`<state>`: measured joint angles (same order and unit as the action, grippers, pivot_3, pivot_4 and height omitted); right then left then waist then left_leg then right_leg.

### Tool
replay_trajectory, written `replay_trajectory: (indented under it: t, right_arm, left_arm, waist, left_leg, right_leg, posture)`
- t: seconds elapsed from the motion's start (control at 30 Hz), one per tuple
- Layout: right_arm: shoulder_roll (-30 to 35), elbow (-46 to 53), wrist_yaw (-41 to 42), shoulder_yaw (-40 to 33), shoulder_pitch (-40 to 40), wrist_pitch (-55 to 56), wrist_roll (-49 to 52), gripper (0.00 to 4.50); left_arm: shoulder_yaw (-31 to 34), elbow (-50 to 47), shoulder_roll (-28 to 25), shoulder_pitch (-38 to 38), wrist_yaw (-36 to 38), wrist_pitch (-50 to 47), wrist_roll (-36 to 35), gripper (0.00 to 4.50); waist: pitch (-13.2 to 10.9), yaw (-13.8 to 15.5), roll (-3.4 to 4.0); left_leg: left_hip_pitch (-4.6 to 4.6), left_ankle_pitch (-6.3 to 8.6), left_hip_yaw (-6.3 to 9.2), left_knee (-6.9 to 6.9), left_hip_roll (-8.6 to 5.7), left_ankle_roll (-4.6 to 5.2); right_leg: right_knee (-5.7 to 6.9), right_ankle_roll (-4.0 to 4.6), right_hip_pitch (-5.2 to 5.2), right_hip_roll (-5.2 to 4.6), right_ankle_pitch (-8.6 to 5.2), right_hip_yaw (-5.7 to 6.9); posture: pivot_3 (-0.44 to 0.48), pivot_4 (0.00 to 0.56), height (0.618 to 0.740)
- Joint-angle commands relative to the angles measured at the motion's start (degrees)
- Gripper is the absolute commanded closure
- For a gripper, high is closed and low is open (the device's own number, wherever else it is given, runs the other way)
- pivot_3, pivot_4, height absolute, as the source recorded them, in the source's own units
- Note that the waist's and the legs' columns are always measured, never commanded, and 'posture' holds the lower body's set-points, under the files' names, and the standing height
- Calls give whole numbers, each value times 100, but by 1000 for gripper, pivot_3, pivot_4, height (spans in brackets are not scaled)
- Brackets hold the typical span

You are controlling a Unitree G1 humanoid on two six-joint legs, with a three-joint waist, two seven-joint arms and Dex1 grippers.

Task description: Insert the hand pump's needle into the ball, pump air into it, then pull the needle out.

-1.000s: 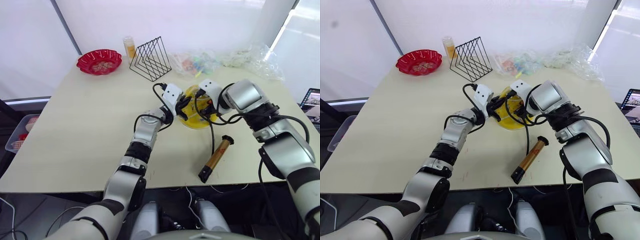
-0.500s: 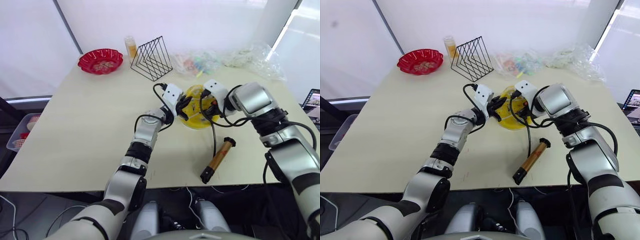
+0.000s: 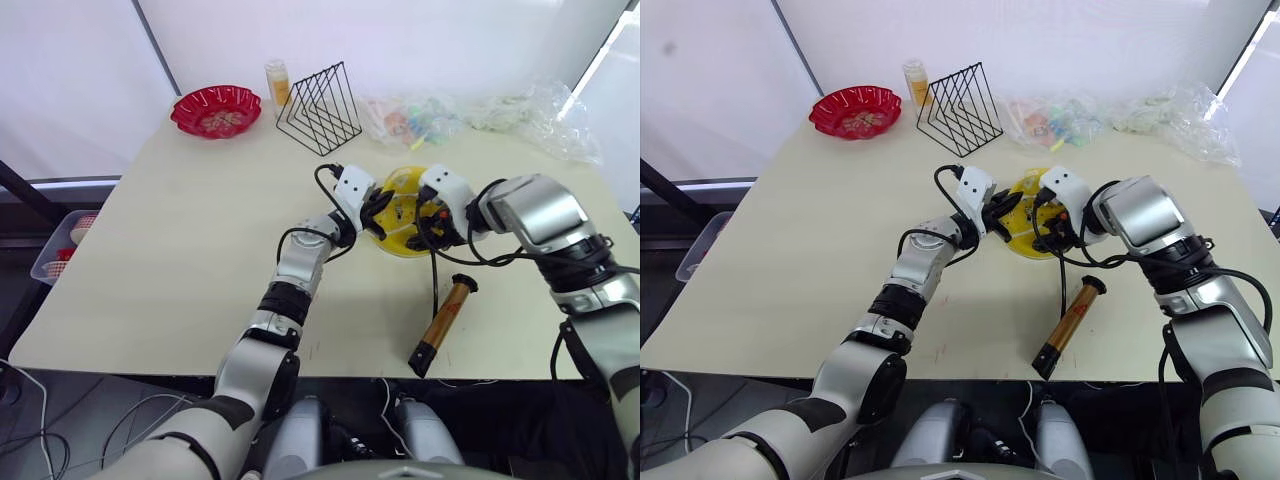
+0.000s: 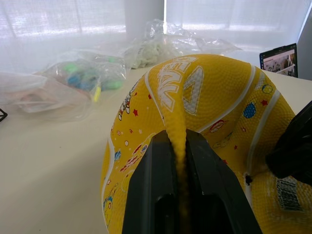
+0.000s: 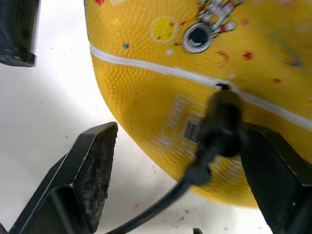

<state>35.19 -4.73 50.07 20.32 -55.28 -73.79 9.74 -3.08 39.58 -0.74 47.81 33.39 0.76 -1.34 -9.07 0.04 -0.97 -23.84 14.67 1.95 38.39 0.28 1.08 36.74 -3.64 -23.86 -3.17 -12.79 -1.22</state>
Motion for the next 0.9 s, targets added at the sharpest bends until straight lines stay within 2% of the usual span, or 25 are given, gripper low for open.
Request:
replay_trajectory:
  t: [0.03, 0.23, 0.43, 0.67, 0.9]
  right_arm:
    - [77, 575, -268, -546, 184, -83, 150, 509]
    - [-111, 1237, -806, -1357, 630, -387, 347, 509]
    - [-583, 1805, -1530, -1951, 1143, -580, 452, 509]
    - [-1058, 1925, -2196, -2380, 1435, -500, 493, 509]
    - [-1202, 1821, -2443, -2431, 1515, -296, 619, 509]
  left_arm:
    - [-190, 198, 44, -112, 28, -102, 67, 4500]
    - [-162, 154, 100, -88, 45, -166, 3, 4500]
    - [-172, 165, 97, -89, 35, -162, -4, 4500]
    - [-191, 153, 103, -99, 34, -155, 9, 4500]
    - [-210, 176, 96, -101, 53, -143, 24, 4500]
  waist:
    - [0, -15, 0]
    - [0, -12, 0]
    - [0, -11, 0]
    - [0, -20, 1]
    - [0, -22, 1]
  left_leg:
    - [2, 0, -1, 0, 1, 0]
    - [0, 0, -1, 1, 1, 0]
    - [2, -1, -2, 1, 1, 0]
    - [5, -1, -5, 2, 1, 0]
    - [5, -1, -9, 2, 1, 0]
  right_leg:
    - [1, 1, 2, 2, 0, 3]
    - [0, 1, 7, 2, 0, 8]
    - [4, 1, 7, 3, -1, 9]
    - [5, 1, 11, 3, 0, 8]
    - [5, 1, 12, 4, -1, 10]
  posture:
    - [0, 150, 740]
    - [0, 150, 740]
    - [0, 150, 740]
    - [0, 150, 740]
    - [0, 150, 740]
